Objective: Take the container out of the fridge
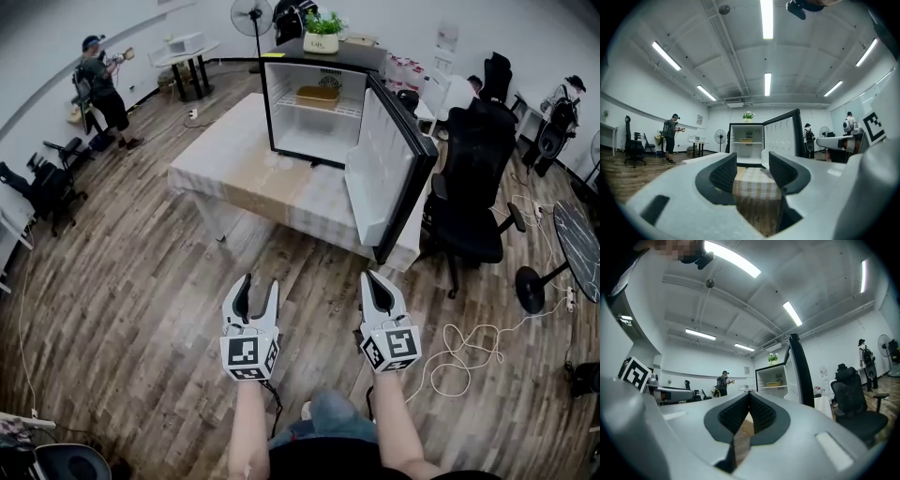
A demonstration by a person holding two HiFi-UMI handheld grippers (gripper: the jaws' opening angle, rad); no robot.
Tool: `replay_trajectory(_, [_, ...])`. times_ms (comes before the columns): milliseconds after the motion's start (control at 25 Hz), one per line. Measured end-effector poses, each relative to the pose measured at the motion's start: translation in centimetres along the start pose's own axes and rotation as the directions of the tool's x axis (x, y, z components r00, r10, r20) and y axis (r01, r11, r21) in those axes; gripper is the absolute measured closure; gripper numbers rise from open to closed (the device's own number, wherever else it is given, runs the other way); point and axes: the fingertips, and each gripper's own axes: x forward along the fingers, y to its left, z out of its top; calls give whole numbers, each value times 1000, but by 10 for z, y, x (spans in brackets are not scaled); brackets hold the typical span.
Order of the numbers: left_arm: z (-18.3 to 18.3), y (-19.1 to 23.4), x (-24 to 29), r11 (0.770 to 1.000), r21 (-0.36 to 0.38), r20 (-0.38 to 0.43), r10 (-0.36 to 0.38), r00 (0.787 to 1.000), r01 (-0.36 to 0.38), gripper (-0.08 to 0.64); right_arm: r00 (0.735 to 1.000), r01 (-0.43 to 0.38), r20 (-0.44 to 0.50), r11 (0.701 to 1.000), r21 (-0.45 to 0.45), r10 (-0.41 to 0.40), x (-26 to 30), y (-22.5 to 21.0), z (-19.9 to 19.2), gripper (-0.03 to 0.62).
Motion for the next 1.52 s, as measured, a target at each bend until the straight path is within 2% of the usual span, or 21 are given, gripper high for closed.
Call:
replay_trajectory(360, [15,24,34,1000,-1,39,-9,999,9,321,999,-15,33,1000,-23,16,45,2,10,584])
replay_trajectory(640, [15,57,96,1000,5,63,-2,998,2,316,997,-54,51,997,-56,57,119,-5,5,584])
replay_trajectory(800, [7,87,153,1000,20,68,5,998,-7,316,995,-70,71,995,-65,75,188,-18,-3,584])
replay_trajectory(920, [4,110,209,999,41,45,2,999,-4,316,995,-34,90,998,-48,38,248,-40,-4,586])
replay_trajectory(1080, [7,138,284,1000,28,33,-3,999,2,316,996,-16,90,999,-28,19,326,-67,-4,584])
replay_trajectory(1280, [7,153,376,999,24,25,-48,999,48,316,997,-10,76,1000,-17,11,404,-98,-12,585])
replay_trajectory(1520, [17,155,470,993,14,16,-117,993,117,316,998,-17,53,1000,-20,18,470,-128,-13,584])
